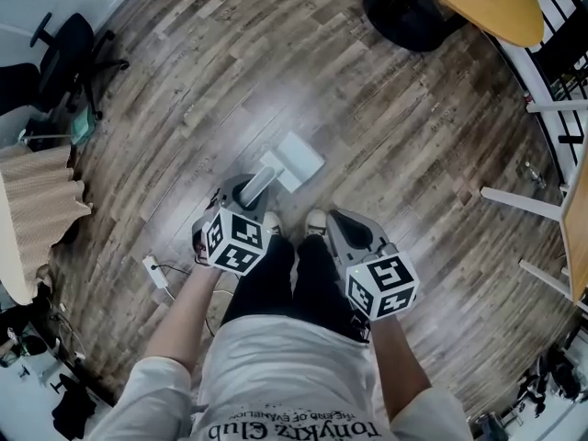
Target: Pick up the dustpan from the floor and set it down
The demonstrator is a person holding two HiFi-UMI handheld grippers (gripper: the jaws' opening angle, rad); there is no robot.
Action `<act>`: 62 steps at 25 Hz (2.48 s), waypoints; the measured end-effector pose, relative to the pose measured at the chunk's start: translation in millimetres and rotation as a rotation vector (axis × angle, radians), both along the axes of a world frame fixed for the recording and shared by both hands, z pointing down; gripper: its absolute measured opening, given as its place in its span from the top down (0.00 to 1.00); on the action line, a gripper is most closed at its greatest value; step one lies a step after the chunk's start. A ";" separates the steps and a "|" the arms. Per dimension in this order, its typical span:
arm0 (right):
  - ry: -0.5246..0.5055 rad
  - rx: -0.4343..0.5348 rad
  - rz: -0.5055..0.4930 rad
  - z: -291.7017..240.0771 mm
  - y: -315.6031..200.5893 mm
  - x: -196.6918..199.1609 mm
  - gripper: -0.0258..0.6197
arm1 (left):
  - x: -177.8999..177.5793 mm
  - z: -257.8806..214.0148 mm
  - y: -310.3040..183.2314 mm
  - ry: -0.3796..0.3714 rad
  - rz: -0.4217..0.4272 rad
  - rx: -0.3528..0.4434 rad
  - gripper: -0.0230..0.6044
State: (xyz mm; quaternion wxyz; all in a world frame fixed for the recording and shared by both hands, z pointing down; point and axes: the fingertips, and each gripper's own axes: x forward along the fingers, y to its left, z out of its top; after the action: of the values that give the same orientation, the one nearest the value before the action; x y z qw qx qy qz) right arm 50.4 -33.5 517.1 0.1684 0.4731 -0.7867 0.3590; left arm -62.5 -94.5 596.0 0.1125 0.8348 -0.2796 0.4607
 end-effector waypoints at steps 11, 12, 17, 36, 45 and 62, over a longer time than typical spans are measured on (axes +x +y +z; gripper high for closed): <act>-0.004 -0.028 0.005 13.0 -2.8 2.1 0.92 | 1.7 23.7 -13.8 0.001 -0.021 -0.018 0.83; -0.005 -0.030 0.006 14.1 -2.9 2.1 0.92 | 1.8 25.4 -14.7 0.001 -0.021 -0.019 0.83; -0.008 -0.038 0.005 17.2 -3.9 1.0 0.92 | 0.2 32.6 -16.1 0.001 -0.023 -0.038 0.83; -0.021 -0.028 -0.011 15.0 -8.8 -8.0 0.92 | -17.8 44.9 -5.1 -0.046 -0.049 -0.105 0.83; -0.023 -0.025 -0.018 13.0 -6.7 -11.0 0.92 | -24.1 46.8 5.8 -0.059 -0.046 -0.182 0.76; -0.034 -0.003 -0.047 3.9 -3.0 -21.8 0.92 | -28.0 29.3 18.6 -0.014 -0.030 -0.229 0.52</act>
State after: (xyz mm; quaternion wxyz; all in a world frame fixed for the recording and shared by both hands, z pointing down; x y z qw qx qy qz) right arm 28.7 -36.6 520.9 0.1641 0.4481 -0.7997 0.3644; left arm -90.5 -75.9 625.3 0.2118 0.8090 -0.2383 0.4939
